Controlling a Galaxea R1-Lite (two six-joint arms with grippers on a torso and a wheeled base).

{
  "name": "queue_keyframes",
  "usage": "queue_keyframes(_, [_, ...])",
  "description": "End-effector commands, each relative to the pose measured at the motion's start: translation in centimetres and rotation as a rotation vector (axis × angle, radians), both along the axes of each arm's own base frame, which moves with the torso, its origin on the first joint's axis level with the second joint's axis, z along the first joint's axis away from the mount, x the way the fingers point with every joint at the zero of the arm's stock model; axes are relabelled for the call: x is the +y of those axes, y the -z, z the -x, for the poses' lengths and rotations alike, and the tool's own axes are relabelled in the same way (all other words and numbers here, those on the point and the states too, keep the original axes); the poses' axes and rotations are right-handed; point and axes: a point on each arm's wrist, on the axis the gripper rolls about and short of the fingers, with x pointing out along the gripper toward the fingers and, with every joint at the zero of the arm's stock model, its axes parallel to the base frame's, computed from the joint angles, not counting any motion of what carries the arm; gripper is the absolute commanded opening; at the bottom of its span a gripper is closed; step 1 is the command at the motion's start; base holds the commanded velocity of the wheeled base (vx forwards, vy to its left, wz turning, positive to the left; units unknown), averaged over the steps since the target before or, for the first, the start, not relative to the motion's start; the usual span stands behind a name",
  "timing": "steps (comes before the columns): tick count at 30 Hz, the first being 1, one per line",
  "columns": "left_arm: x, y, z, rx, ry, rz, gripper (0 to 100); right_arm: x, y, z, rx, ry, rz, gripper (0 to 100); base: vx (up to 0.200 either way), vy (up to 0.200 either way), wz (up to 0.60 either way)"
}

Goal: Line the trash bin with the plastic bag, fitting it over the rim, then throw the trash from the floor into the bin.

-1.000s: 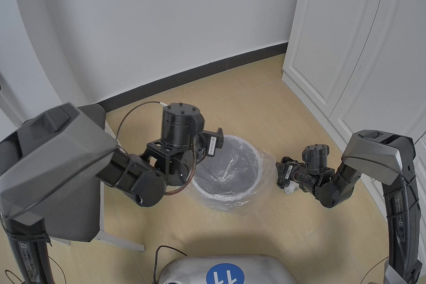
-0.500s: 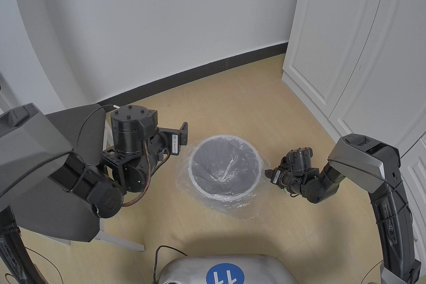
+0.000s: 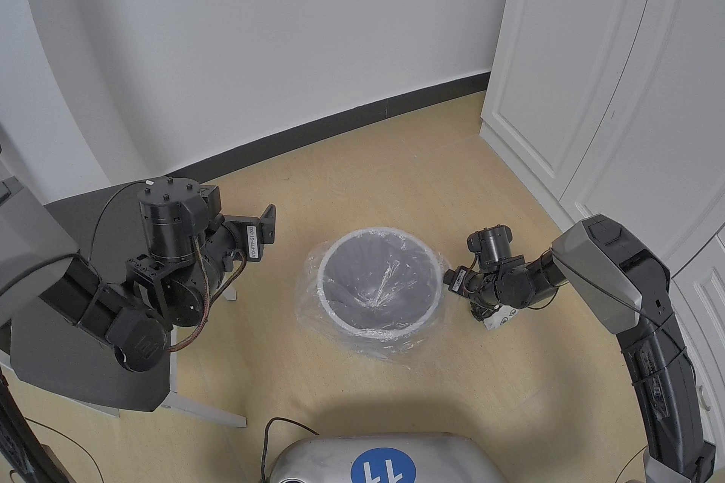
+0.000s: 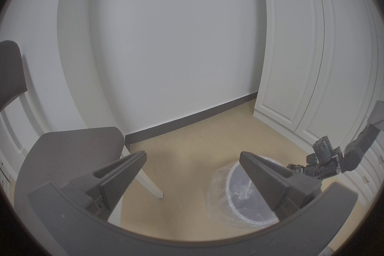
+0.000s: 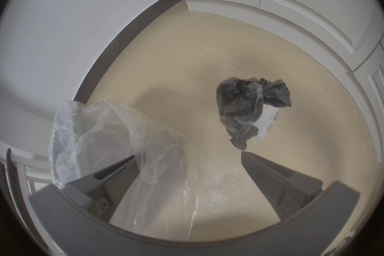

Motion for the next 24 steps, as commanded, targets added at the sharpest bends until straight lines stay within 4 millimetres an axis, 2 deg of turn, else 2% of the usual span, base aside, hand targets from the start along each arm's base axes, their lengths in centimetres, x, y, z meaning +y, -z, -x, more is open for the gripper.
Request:
queue_keyframes(1, [1.0,-0.8,1.2,-0.009,-0.012,0.011,100,-0.4,-0.1,1.5,0.046,-0.002,0.017,100,0.000,0.000,0.00])
queue_keyframes(2, [1.2,-0.7,1.8,-0.002,-0.011,0.009,100,-0.7,-0.9,2.4,0.062,-0.013,0.022,100,0.000,0.000,0.00])
queue_keyframes(8, [2.2,-1.3,3.9,-0.002,-0.011,0.011,100,-1.5,-4.0,5.1,0.073,-0.049,0.004,100,0.000,0.000,0.00])
queue_keyframes(15, [3.6,-2.2,7.5,-0.015,-0.003,0.013,100,-2.7,-7.8,10.1,-0.047,-0.123,0.032,100,0.000,0.000,0.00])
queue_keyframes(17, [3.6,-2.2,7.6,-0.015,-0.001,0.013,100,-2.8,-7.9,10.3,-0.051,-0.125,0.034,100,0.000,0.000,0.00])
queue_keyframes(19, [4.1,-2.0,8.9,-0.006,0.008,0.011,100,-3.5,-8.7,12.5,-0.082,-0.148,0.053,100,0.000,0.000,0.00])
queue_keyframes(24, [4.4,-2.3,9.9,-0.012,0.012,0.053,100,-4.2,-9.6,14.7,-0.119,-0.157,0.067,100,0.000,0.000,0.00])
